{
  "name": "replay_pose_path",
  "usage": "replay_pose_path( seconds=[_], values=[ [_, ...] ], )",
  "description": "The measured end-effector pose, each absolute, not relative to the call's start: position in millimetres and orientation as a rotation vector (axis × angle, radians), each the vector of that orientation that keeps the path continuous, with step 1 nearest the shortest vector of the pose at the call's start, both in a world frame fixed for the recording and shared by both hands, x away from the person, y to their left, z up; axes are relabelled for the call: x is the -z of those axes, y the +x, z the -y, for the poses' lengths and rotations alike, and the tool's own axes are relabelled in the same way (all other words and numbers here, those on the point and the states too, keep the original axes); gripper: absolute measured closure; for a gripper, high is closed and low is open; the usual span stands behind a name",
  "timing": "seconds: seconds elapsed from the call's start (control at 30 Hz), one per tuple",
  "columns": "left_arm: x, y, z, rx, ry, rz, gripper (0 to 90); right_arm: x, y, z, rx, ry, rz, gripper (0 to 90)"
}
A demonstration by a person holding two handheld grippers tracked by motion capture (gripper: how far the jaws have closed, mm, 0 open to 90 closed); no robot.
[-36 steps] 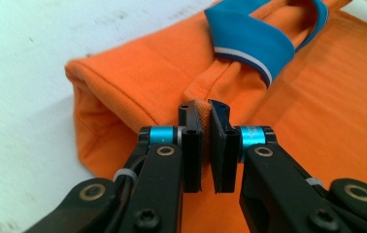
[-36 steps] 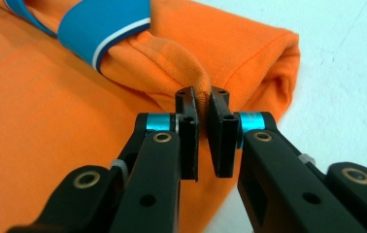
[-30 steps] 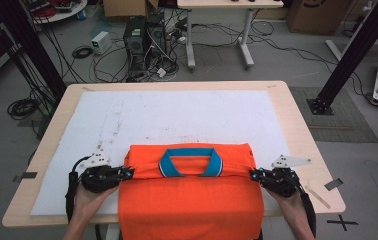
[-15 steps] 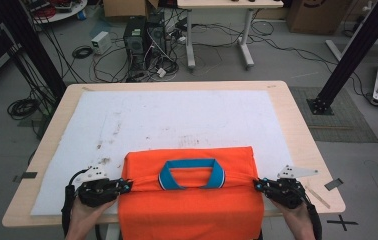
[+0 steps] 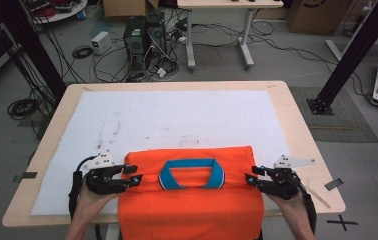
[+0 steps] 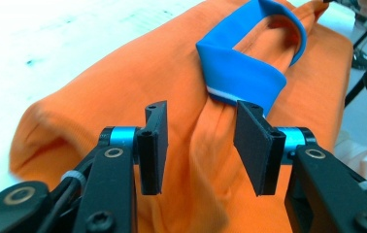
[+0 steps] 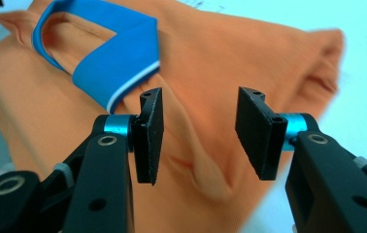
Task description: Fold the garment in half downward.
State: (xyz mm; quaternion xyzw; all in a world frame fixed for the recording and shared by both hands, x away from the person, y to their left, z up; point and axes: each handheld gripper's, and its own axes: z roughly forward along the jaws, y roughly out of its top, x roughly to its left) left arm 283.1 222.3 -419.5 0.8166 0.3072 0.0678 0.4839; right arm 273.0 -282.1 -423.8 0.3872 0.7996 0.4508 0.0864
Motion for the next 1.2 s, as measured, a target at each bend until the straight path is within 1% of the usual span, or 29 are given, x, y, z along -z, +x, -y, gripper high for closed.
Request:
replay_pose_path(
  seconds=[0.1,0.13,0.2,0.23,0.27,0.3,0.37,0.43,0.67,0.8,0.93,1.0,1.07,1.13,1.2],
  values=[
    [430.4,291.1,-214.0,-0.120,2.017,-0.775,57.2,428.7,280.1,269.2,-1.310,1.124,-2.451,57.5],
    [433.4,292.8,-212.7,-0.107,2.029,-0.783,58.9,433.1,282.3,264.8,-1.281,1.137,-2.473,60.8],
    [439.7,292.8,-209.3,-0.074,2.060,-0.765,71.5,439.7,284.1,261.6,-1.265,1.127,-2.502,69.3],
    [440.4,290.9,-208.3,-0.065,2.064,-0.755,78.4,443.1,283.7,261.5,-1.285,1.116,-2.510,75.5],
    [439.9,288.6,-208.1,-0.055,2.071,-0.739,83.2,444.1,282.0,261.8,-1.302,1.118,-2.523,79.0],
    [438.9,285.7,-208.2,-0.054,2.069,-0.726,86.1,444.1,279.9,262.8,-1.308,1.107,-2.531,82.0],
    [436.8,280.7,-209.3,-0.059,2.077,-0.714,86.7,443.5,275.5,265.2,-1.322,1.080,-2.538,85.4],
    [436.0,274.1,-209.5,-0.065,2.078,-0.715,86.9,443.7,271.9,268.7,-1.336,1.062,-2.549,86.5],
    [436.3,252.4,-211.8,-0.058,2.078,-0.696,86.8,449.9,254.6,274.5,-1.334,1.056,-2.573,86.0],
    [440.0,245.0,-213.4,-0.027,2.093,-0.691,86.8,454.9,247.1,277.8,-1.323,1.067,-2.589,83.8],
    [442.6,242.0,-213.3,-0.031,2.108,-0.689,86.8,454.7,244.5,281.4,-1.335,1.080,-2.593,81.3],
    [441.6,239.7,-212.6,-0.031,2.103,-0.679,86.5,454.3,243.1,281.3,-1.335,1.079,-2.598,77.9],
    [437.2,237.0,-213.4,-0.047,2.089,-0.668,81.5,452.0,241.3,282.3,-1.352,1.083,-2.588,73.5],
    [430.0,235.5,-216.0,-0.077,2.070,-0.643,73.7,447.8,239.4,284.2,-1.374,1.086,-2.565,68.9],
    [421.9,236.3,-219.4,-0.124,2.035,-0.649,65.8,442.8,239.8,286.8,-1.382,1.096,-2.523,61.9]
  ],
)
